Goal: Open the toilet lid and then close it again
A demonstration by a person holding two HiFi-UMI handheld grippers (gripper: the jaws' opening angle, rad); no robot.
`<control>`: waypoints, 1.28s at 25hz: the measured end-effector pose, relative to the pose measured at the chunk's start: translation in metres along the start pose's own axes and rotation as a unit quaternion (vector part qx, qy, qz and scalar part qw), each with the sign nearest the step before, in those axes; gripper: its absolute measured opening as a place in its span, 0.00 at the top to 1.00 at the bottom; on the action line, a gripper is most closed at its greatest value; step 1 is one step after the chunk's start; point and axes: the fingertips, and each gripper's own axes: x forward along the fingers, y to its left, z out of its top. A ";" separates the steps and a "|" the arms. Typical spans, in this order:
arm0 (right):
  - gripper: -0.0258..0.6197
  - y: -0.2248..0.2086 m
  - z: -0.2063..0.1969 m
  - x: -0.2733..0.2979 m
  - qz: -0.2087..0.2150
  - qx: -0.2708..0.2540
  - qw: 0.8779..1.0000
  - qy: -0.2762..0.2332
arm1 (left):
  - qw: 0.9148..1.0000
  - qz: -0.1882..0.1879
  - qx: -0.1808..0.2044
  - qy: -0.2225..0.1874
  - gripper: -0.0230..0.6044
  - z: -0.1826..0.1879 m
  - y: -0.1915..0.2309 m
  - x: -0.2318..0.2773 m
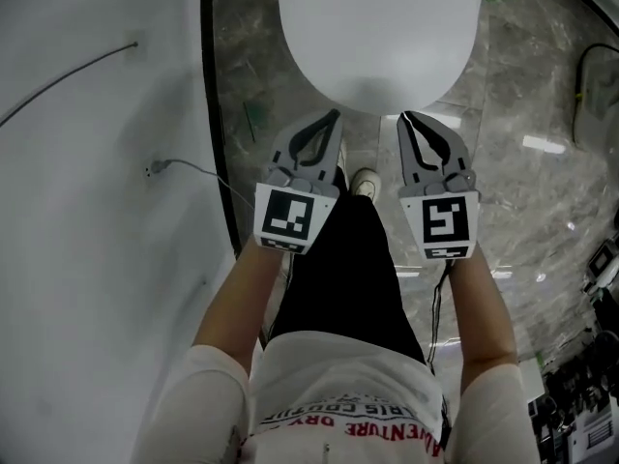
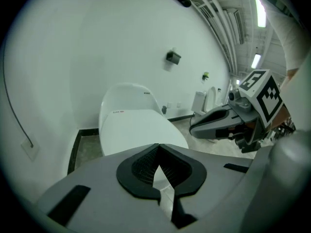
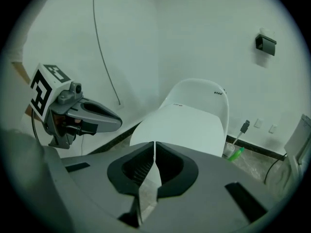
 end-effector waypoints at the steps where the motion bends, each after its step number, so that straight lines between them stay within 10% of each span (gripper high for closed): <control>1: 0.93 0.002 -0.011 0.006 -0.001 -0.012 1.000 0.007 | 1.000 -0.002 0.015 0.011 0.95 -0.012 -0.002 0.006; 9: 0.93 0.017 -0.080 0.034 0.006 -0.142 0.988 0.062 | 0.982 0.014 0.166 0.093 0.92 -0.083 -0.010 0.035; 16: 0.93 0.021 -0.110 0.048 -0.015 -0.368 0.927 0.072 | 0.921 -0.009 0.374 0.111 0.76 -0.106 -0.027 0.061; 27: 0.85 0.021 -0.137 0.069 -0.041 -0.440 0.893 0.092 | 0.867 0.008 0.486 0.115 0.72 -0.129 -0.031 0.079; 32: 0.83 0.018 -0.135 0.068 -0.051 -0.446 0.889 0.087 | 0.860 0.038 0.498 0.105 0.72 -0.126 -0.027 0.082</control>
